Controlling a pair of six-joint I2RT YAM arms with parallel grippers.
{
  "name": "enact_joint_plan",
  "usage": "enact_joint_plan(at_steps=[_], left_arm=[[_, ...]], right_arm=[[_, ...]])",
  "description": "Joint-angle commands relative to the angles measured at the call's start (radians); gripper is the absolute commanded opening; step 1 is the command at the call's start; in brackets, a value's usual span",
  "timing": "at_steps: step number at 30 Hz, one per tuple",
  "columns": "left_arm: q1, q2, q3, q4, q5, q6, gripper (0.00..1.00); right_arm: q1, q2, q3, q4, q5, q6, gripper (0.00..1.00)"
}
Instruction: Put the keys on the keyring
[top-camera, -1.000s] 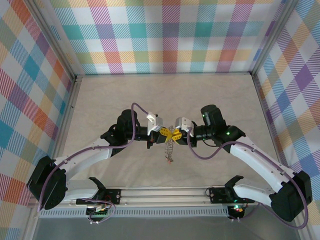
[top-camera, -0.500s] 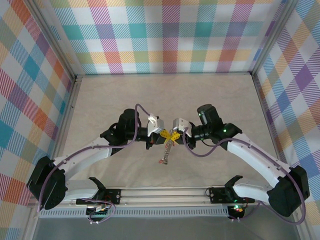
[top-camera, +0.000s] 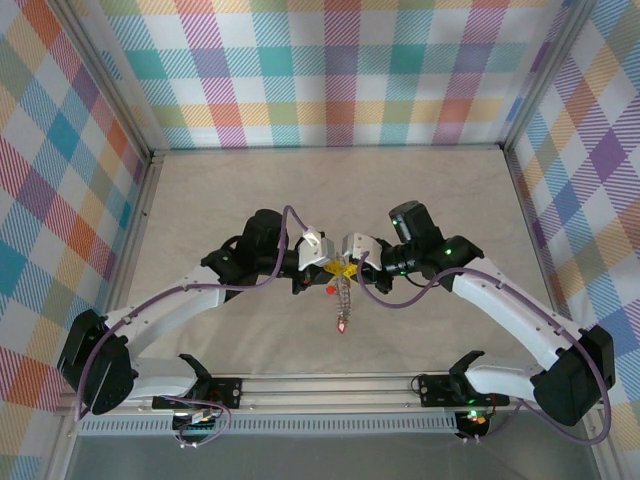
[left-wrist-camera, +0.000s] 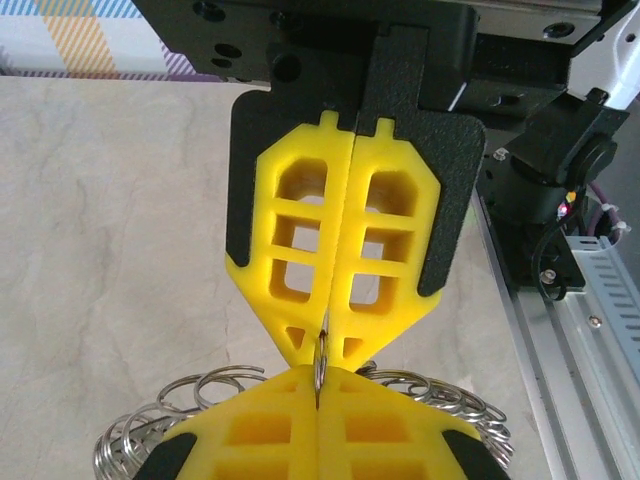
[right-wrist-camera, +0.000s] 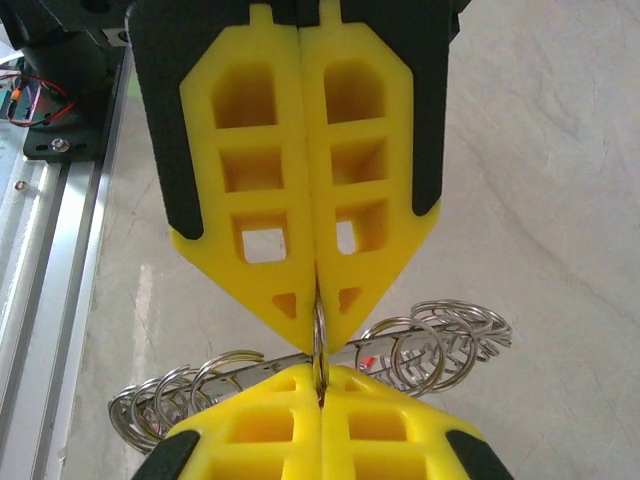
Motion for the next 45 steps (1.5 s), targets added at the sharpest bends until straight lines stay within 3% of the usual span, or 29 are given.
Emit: enact_joint_plan(at_steps=[1, 32, 36, 43, 45], left_arm=[[0.004, 0.004, -0.038, -0.054, -0.071, 0.001, 0.00], [0.031, -0.017, -0.117, 0.058, -0.030, -0.065, 0.00], [0.035, -0.025, -0.138, 0.141, -0.005, -0.120, 0.00], [0.052, -0.043, -0.174, 0.352, 0.035, -0.255, 0.00], [0.052, -0.039, -0.167, 0.368, 0.046, -0.263, 0.00]], right_arm=[[-0.013, -0.030, 0.039, 0.024, -0.029, -0.021, 0.00], [-0.037, -0.071, 0.037, 0.069, -0.095, 0.015, 0.00], [-0.039, -0.071, 0.029, 0.079, -0.095, 0.029, 0.00], [-0.045, -0.096, 0.017, 0.056, -0.056, 0.071, 0.12], [-0.045, -0.117, 0.019, 0.048, -0.042, 0.107, 0.19]])
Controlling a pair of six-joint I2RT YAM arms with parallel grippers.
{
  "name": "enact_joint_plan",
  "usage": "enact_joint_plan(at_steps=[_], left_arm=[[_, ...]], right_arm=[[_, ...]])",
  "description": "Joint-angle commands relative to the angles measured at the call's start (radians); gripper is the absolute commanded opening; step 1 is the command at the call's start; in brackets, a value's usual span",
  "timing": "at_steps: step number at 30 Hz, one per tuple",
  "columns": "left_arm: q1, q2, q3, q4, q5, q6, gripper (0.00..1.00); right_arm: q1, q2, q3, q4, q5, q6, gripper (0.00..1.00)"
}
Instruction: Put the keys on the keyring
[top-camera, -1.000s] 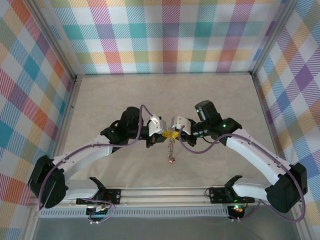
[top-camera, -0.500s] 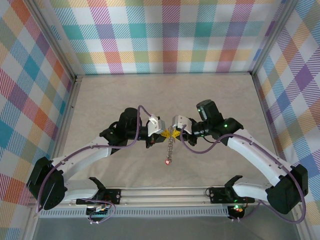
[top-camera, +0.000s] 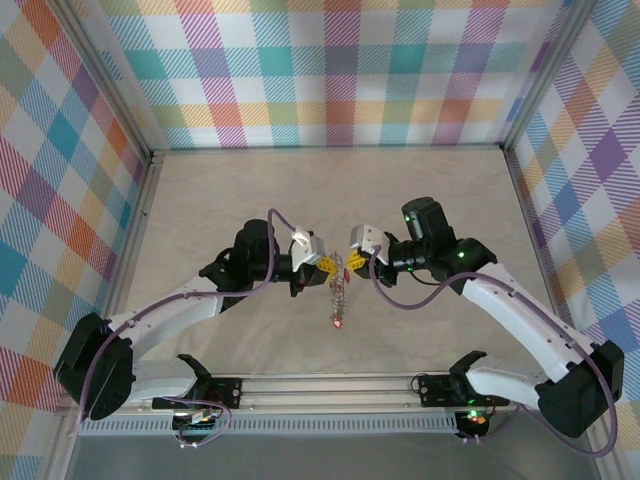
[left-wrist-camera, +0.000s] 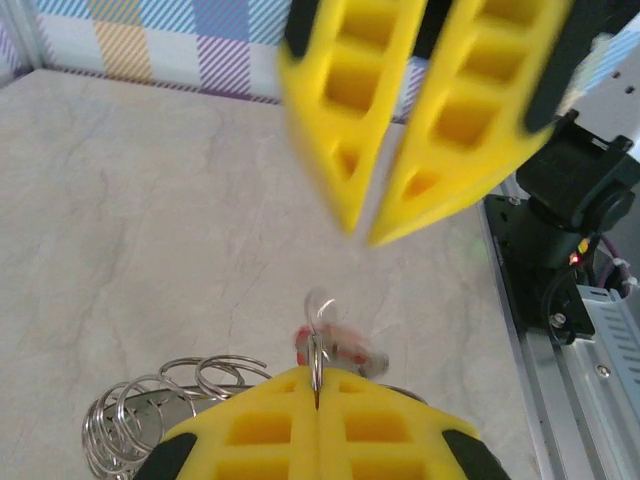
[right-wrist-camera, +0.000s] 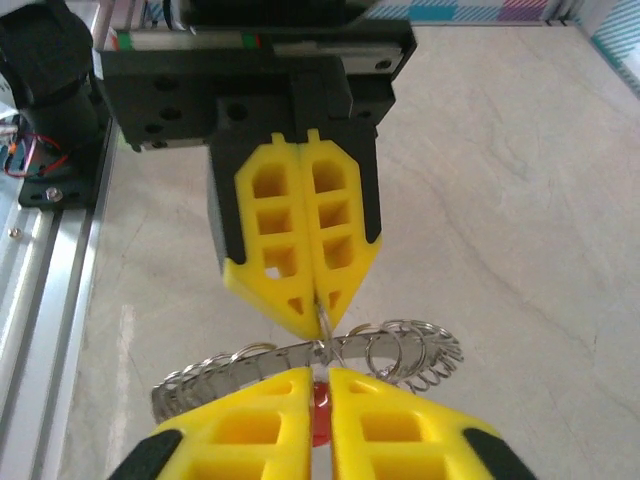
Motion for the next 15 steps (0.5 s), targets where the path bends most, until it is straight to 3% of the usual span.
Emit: enact_joint_plan(at_steps=[1, 7, 15], left_arm=[[0.012, -0.007, 0.002, 0.099, 0.033, -0.057, 0.00], [0.012, -0.042, 0.020, 0.079, 0.049, -0.048, 0.00], [0.012, -0.062, 0.036, 0.067, 0.093, -0.021, 0.00]], right_arm=[[-0.006, -0.052, 0.017, 0.008, 0.002, 0.061, 0.23], [-0.006, -0.080, 0.041, 0.024, 0.009, 0.114, 0.31], [0.002, 0.019, 0.053, 0.046, -0.055, 0.063, 0.28]])
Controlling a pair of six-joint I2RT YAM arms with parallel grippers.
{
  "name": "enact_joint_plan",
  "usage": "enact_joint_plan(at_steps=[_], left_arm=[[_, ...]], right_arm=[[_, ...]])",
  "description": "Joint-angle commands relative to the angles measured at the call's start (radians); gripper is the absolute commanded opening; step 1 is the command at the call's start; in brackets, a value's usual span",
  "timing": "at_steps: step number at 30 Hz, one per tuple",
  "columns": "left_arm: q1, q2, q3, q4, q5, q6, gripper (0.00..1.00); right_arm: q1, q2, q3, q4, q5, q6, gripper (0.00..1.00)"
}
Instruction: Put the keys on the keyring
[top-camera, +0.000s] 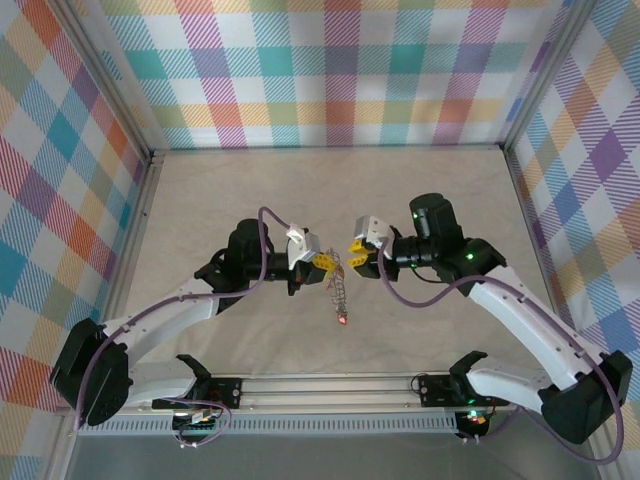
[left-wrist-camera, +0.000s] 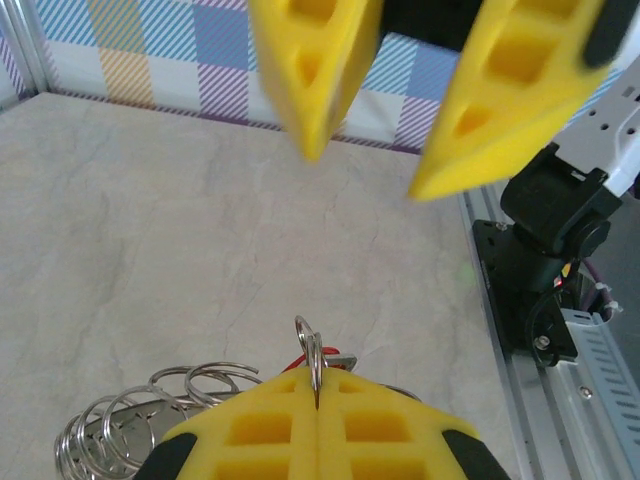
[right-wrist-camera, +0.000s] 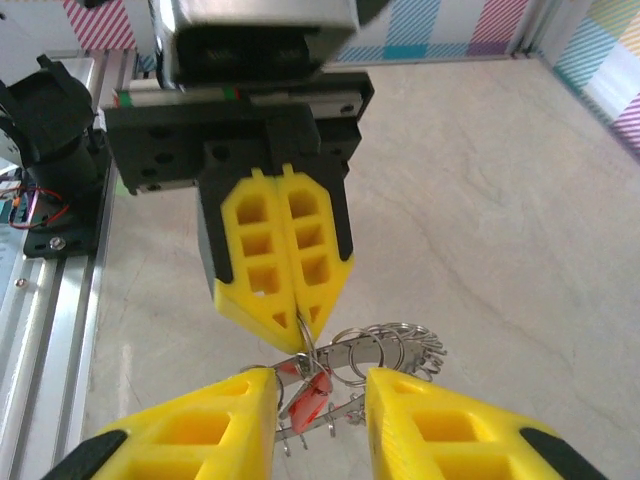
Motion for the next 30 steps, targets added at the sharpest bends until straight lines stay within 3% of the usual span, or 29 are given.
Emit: enact_joint_plan(at_steps=[1, 5, 8, 15, 30], left_arm=[[0.007, -0.027, 0.043, 0.037, 0.061, 0.012, 0.00], [0.007, -0.010, 0.067, 0.032, 0.078, 0.026, 0.00], [0.007, 0.007, 0.081, 0.049, 0.073, 0.027, 0.00], [0.006, 0.042, 0.104, 0.139, 0.018, -0.028, 0.00], [0.007, 0.044, 0.148, 0.099, 0.027, 0.006, 0.00]], right_arm=[[0.004, 0.038, 0.016, 0.035, -0.050, -0.022, 0.27], [0.010, 0.078, 0.022, 0.061, -0.074, -0.049, 0.24], [0.010, 0.096, 0.031, 0.044, -0.077, -0.082, 0.14], [0.009, 0.091, -0.035, 0.011, -0.103, -0.113, 0.04], [-0.014, -0.045, -0.122, 0.062, 0.024, -0.123, 0.20]])
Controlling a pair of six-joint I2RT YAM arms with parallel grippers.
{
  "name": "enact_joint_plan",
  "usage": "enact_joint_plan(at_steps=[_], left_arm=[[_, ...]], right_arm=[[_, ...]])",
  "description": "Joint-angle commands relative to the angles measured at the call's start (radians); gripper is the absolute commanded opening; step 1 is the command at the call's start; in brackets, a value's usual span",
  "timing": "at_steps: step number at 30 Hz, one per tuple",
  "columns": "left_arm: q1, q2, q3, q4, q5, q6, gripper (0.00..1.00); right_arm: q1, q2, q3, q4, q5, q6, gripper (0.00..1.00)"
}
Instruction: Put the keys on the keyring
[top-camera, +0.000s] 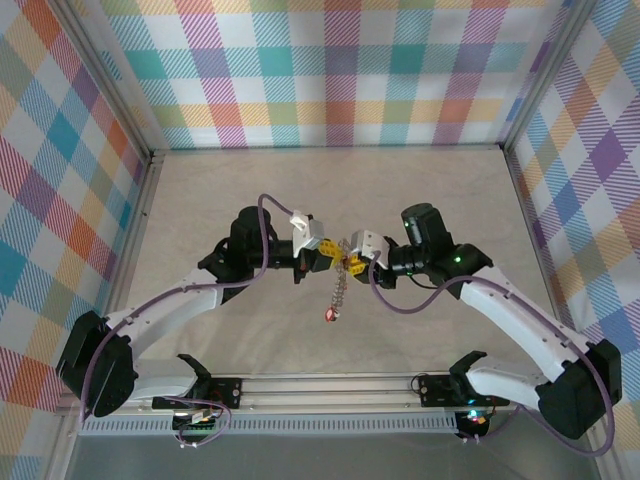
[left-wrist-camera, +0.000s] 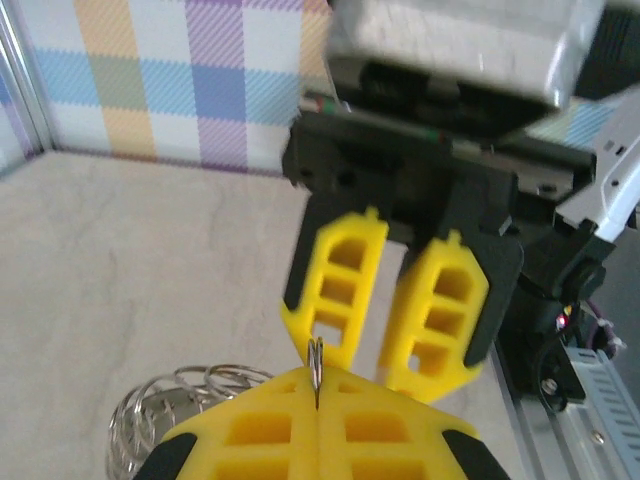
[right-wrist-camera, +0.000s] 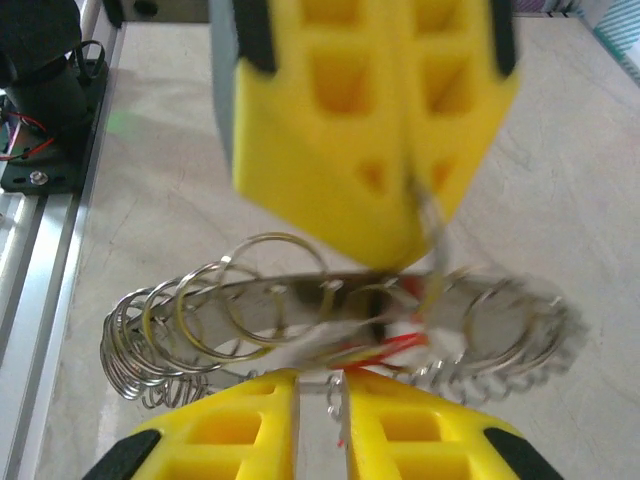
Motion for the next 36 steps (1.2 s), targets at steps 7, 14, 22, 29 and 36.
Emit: enact_joint_plan(at_steps=[7, 14, 22, 29, 36], left_arm=[[0.005, -0.005, 0.051, 0.055, 0.021, 0.017, 0.00], [0.005, -0.029, 0.040, 0.048, 0.032, 0.021, 0.00], [0.005, -0.042, 0.032, 0.026, 0.058, 0.043, 0.00], [0.006, -0.062, 0.018, -0.006, 0.086, 0.079, 0.00], [0.006, -0.029, 0.035, -0.024, 0.119, 0.101, 0.00]], right_arm=[[-0.013, -0.101, 0.012, 0.021, -0.012, 0.015, 0.31], [-0.014, -0.087, 0.024, 0.064, 0.007, 0.002, 0.29], [-0.024, -0.028, 0.057, 0.098, -0.046, -0.004, 0.24], [-0.025, -0.017, 0.055, 0.104, -0.068, -0.007, 0.24], [-0.025, -0.026, 0.045, 0.121, -0.081, -0.005, 0.27]])
